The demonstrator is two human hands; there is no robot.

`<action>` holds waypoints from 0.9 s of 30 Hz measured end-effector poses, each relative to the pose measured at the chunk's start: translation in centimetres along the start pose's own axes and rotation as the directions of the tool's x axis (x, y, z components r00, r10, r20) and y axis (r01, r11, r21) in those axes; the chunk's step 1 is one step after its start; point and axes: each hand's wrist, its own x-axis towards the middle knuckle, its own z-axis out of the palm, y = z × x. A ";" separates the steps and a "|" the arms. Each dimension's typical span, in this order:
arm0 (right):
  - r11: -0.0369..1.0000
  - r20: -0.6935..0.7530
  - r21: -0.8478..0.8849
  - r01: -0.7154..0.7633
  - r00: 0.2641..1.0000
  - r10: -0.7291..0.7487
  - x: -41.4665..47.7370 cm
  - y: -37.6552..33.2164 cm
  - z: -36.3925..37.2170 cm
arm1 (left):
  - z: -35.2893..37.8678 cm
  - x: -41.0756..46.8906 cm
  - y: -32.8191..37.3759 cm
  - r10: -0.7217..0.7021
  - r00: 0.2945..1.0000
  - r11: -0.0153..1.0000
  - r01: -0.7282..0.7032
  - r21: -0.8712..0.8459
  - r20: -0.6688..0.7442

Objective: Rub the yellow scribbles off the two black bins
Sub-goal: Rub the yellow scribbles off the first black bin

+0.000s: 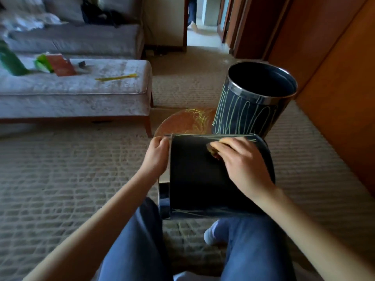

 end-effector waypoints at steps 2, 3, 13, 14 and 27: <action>0.996 -0.045 -0.087 -0.008 0.999 0.004 -3.1 3.0 -2.2 | 0.3 1.3 1.0 -0.087 0.996 0.994 0.087 -0.071 0.003; 0.992 -0.043 -0.125 -0.013 0.999 0.008 -4.3 4.4 -2.9 | 0.3 1.6 1.2 -0.105 0.994 0.989 0.105 -0.107 0.001; 0.992 -0.006 -0.103 0.072 0.997 -0.073 -8.1 6.9 -3.7 | -0.1 -0.9 0.1 0.080 0.993 0.987 -0.091 -0.133 -0.087; 0.992 -0.020 -0.101 0.073 0.997 -0.075 -8.1 6.8 -3.6 | -0.3 -1.5 -0.3 0.102 0.990 0.989 -0.111 -0.102 -0.093; 0.998 -0.105 -0.057 0.010 0.994 -0.016 -9.6 5.0 -2.8 | 0.2 1.1 1.9 0.251 0.968 0.960 -0.250 0.125 0.011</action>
